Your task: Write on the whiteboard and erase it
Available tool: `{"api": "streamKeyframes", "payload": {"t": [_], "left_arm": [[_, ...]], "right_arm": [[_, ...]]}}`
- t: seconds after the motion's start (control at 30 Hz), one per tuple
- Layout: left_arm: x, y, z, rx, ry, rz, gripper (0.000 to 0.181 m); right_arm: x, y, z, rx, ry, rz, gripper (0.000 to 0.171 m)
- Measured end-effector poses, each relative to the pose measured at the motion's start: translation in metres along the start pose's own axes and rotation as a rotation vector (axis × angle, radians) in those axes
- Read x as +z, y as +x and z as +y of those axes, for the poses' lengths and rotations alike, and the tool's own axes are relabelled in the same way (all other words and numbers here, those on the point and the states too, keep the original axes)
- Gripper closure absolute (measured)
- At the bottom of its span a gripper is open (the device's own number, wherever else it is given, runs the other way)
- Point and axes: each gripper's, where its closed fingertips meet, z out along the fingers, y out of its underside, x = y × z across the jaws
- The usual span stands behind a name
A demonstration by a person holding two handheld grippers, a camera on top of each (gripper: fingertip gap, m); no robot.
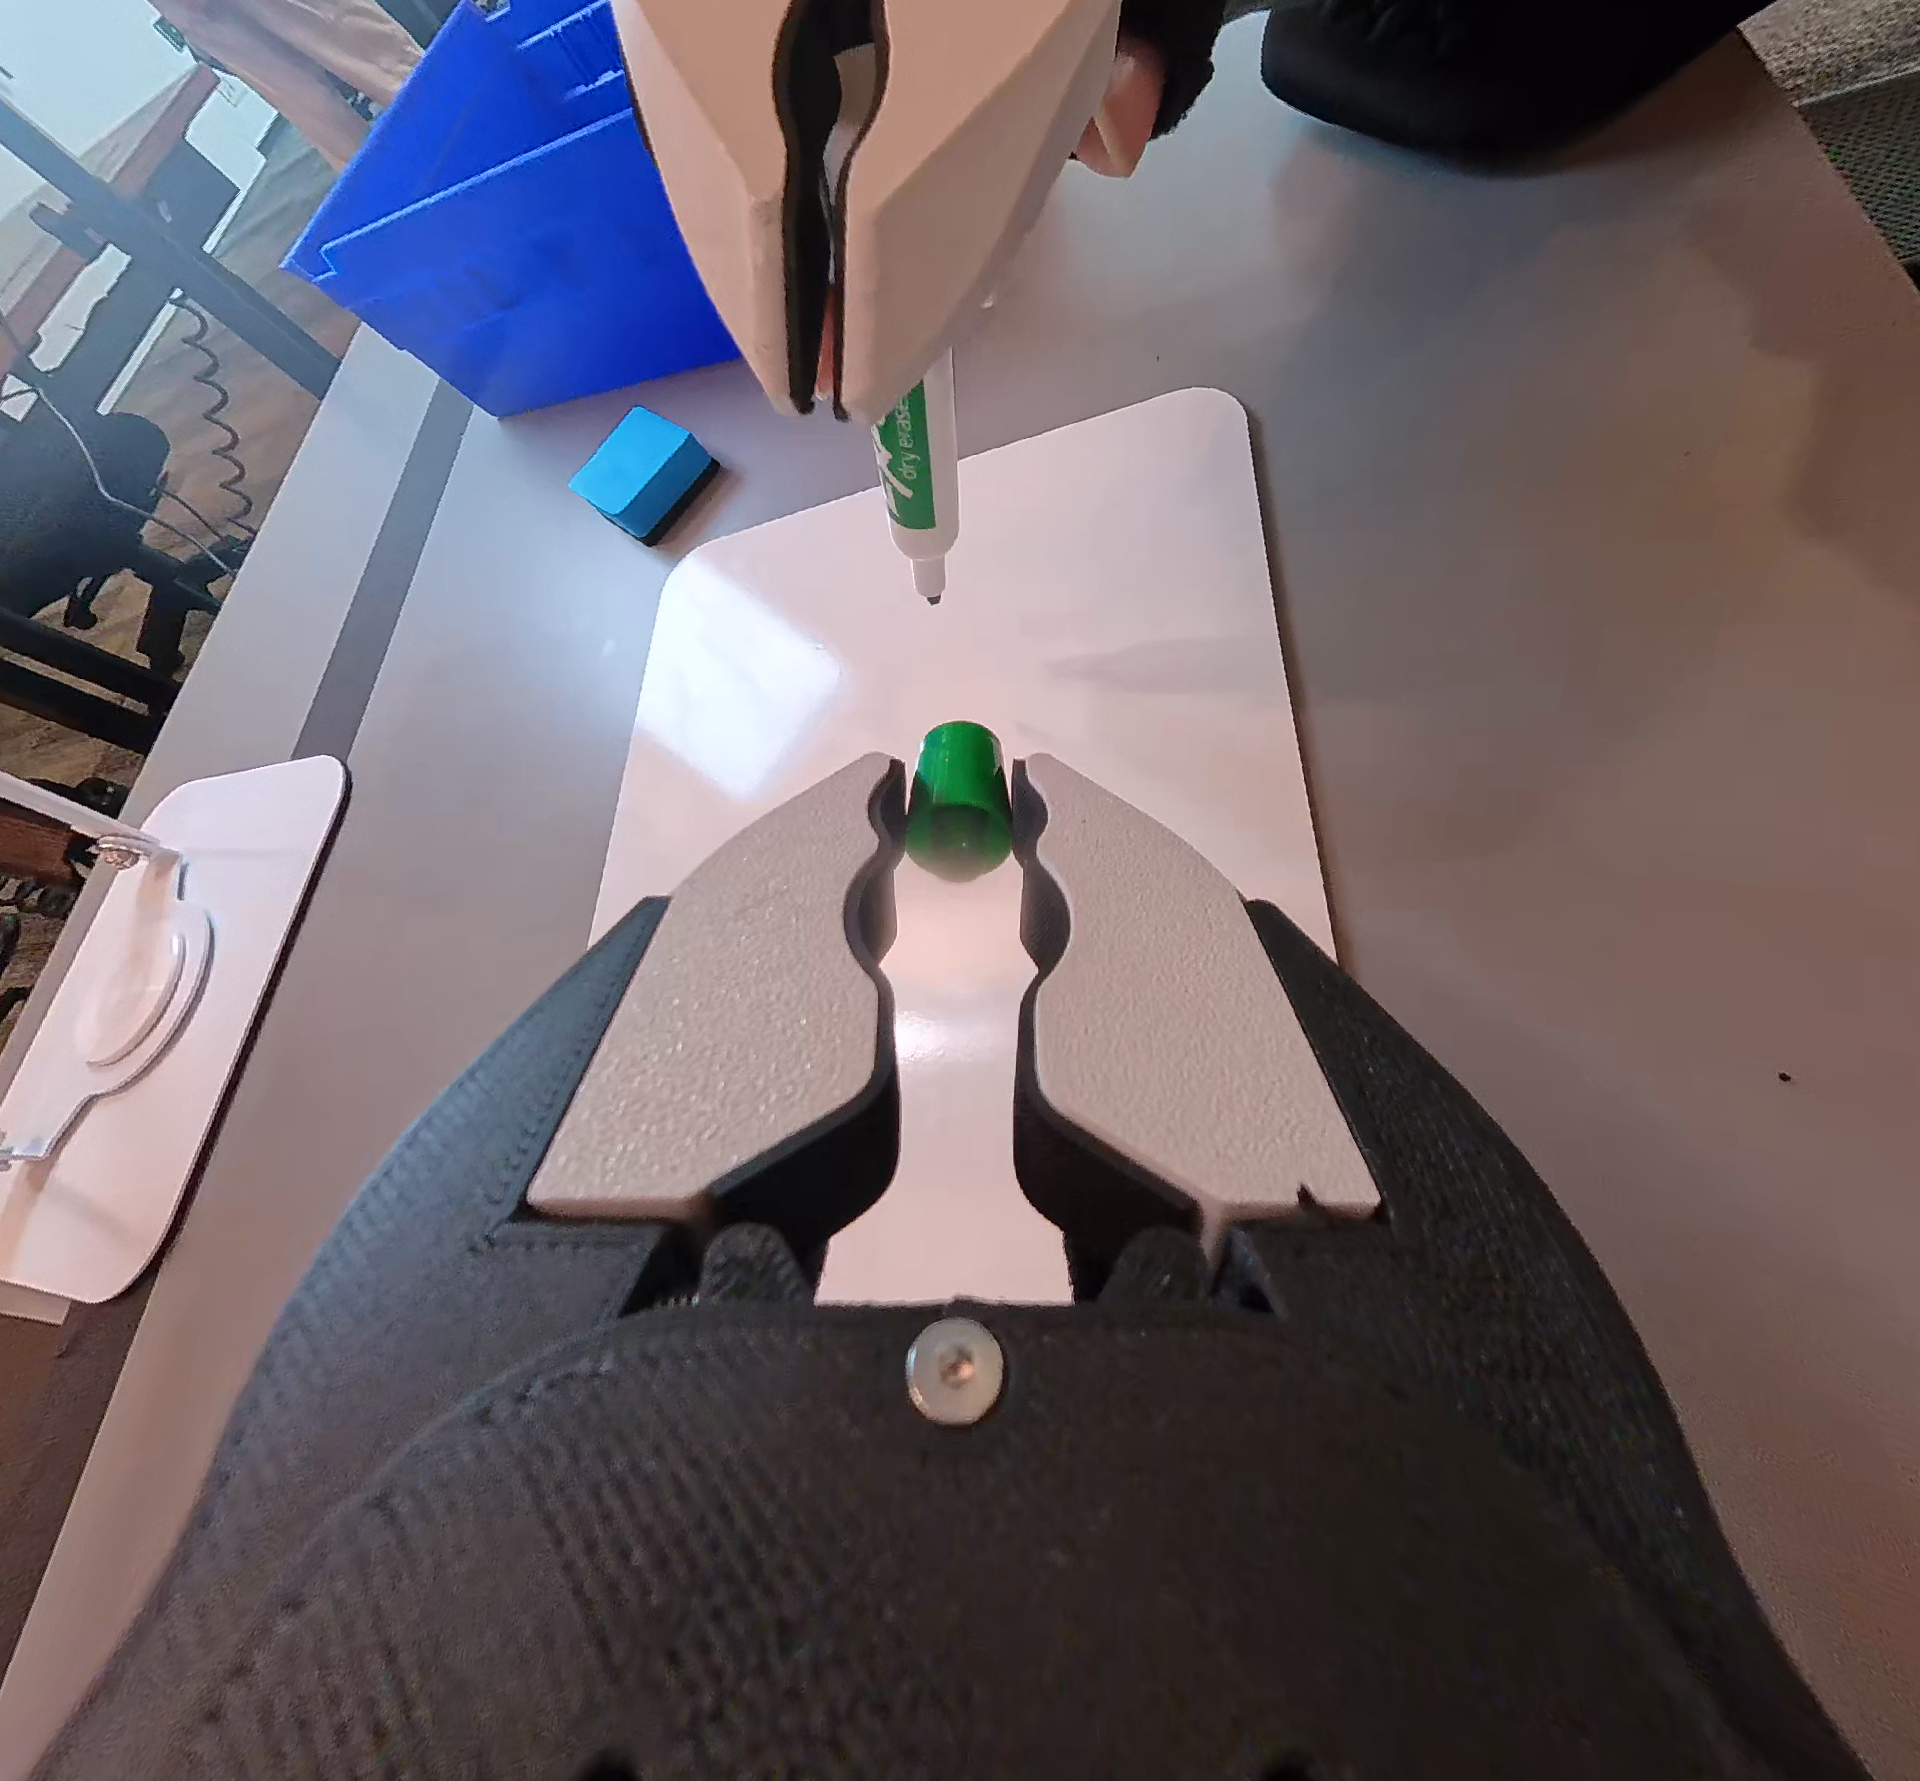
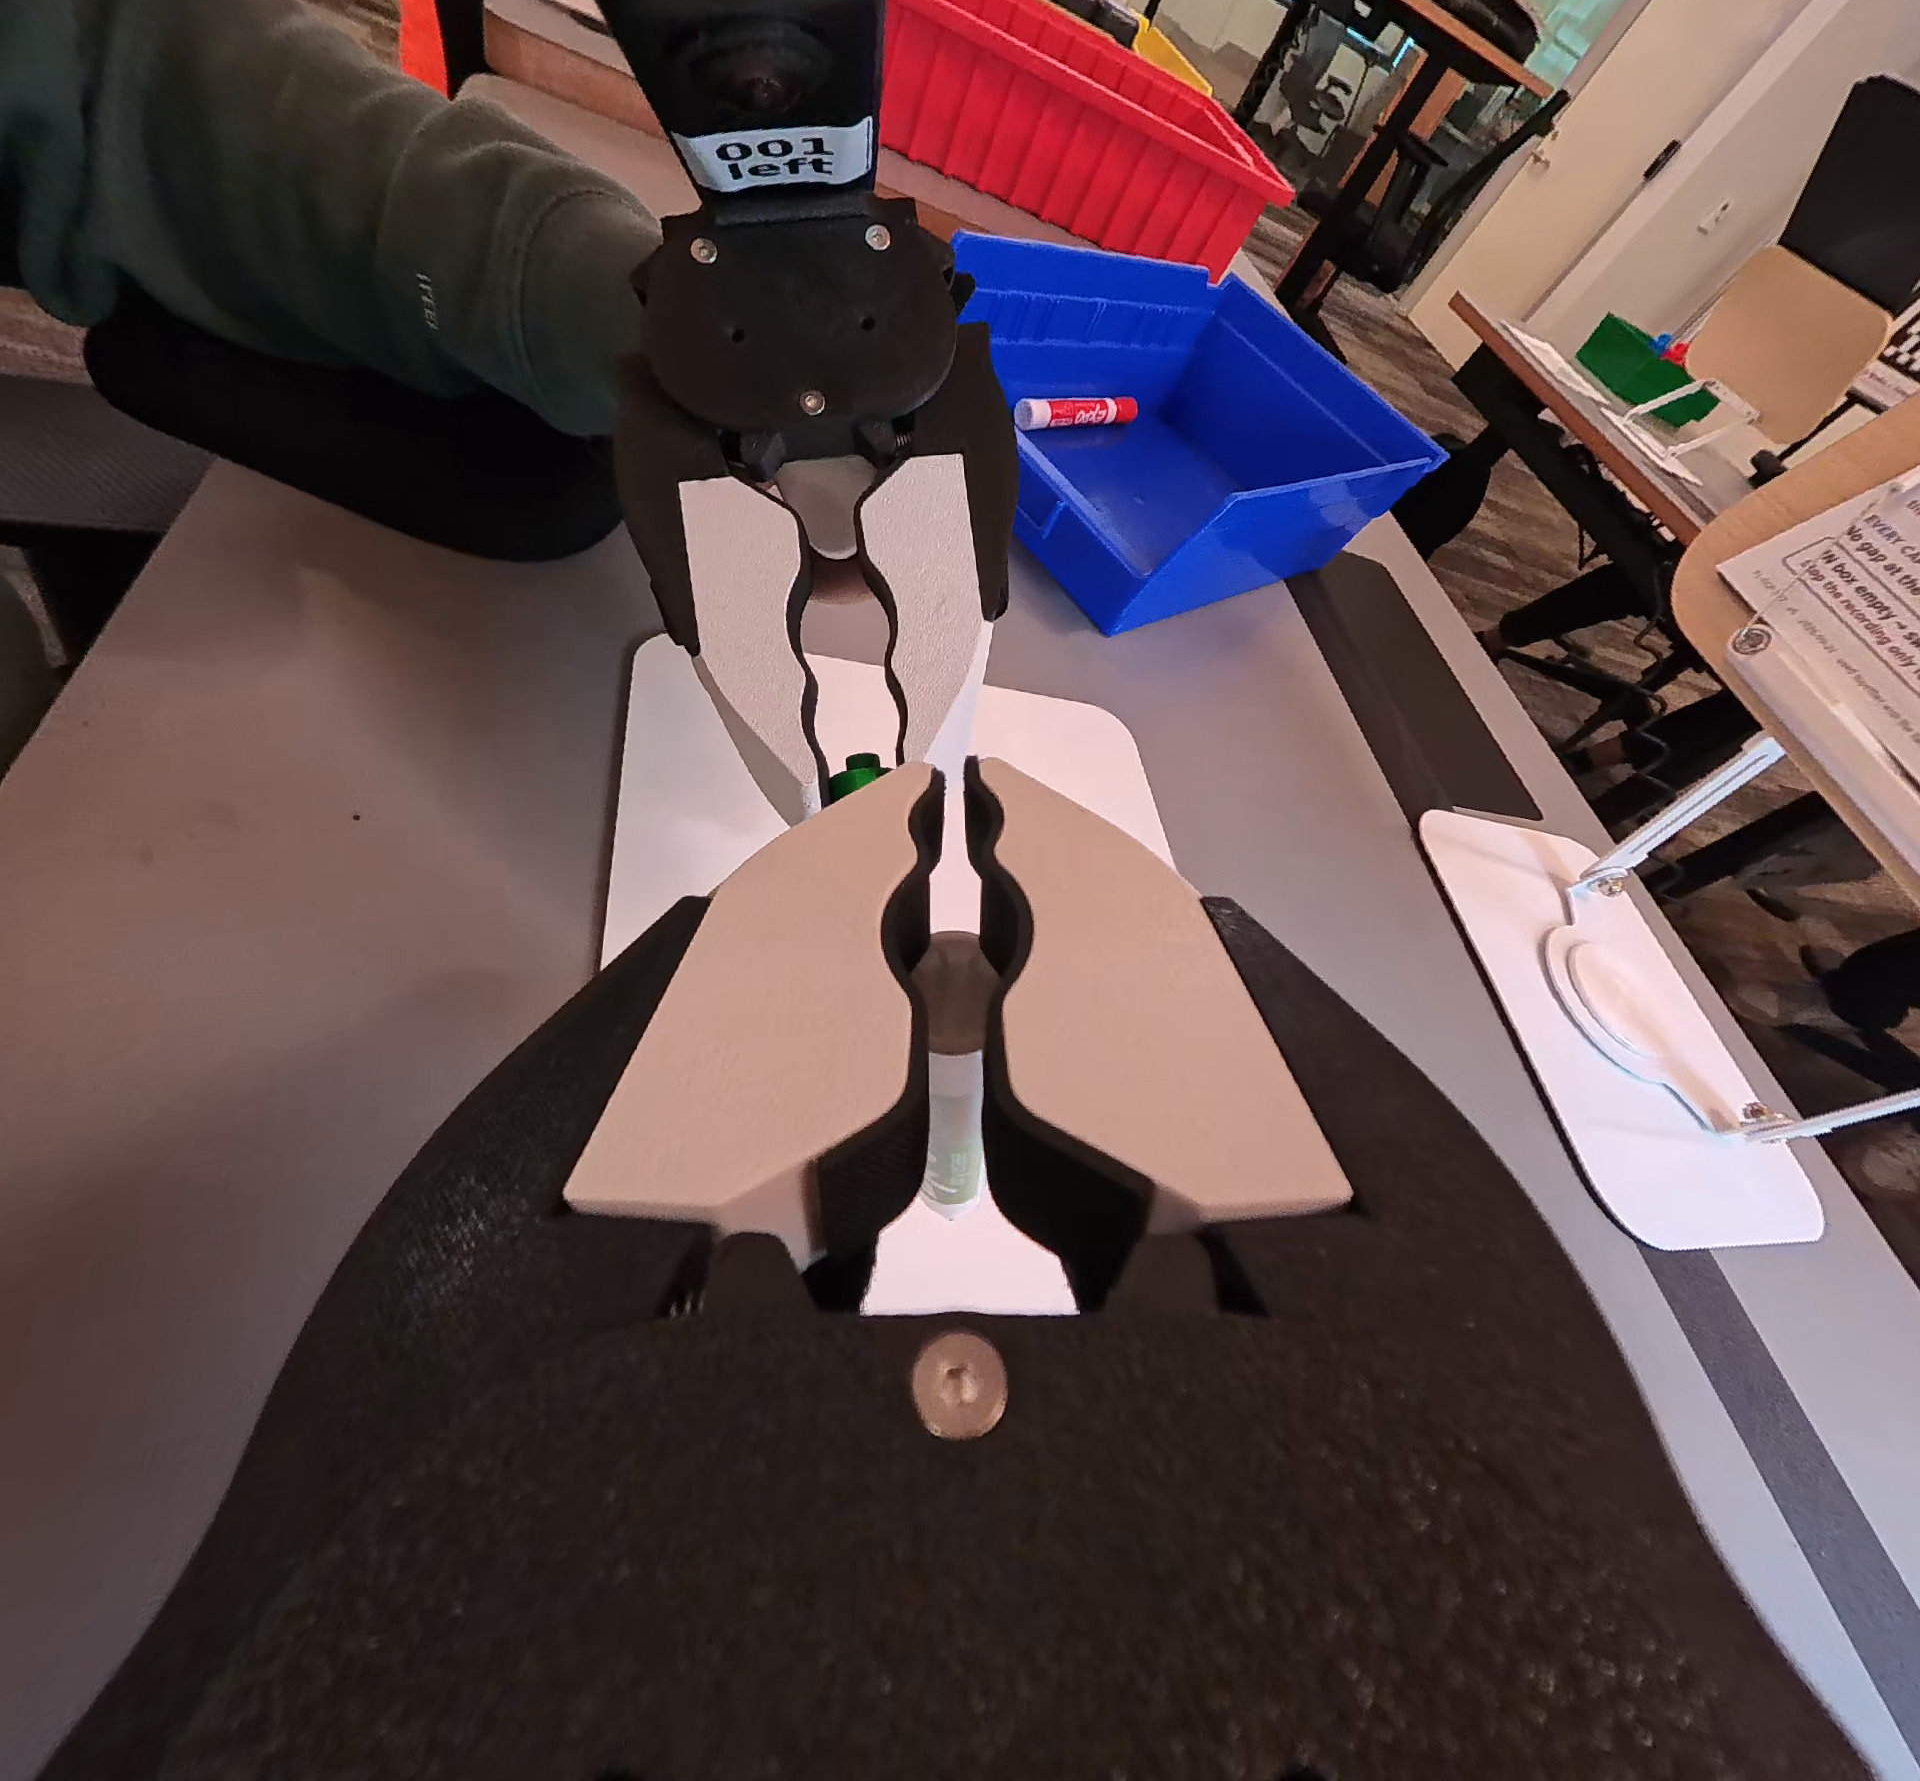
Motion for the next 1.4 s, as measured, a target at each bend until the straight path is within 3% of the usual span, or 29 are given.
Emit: {"api": "streamKeyframes", "payload": {"t": [1.13,1.4], "left_arm": [[0.002,0.003,0.002,0.003,-0.008,0.012,0.162],[0.003,0.007,-0.001,-0.024,0.019,0.034,0.162]], "right_arm": [[-0.001,0.001,-0.002,0.018,0.03,0.006,0.168],[-0.002,0.001,-0.012,0.074,0.117,-0.008,0.168]]}}
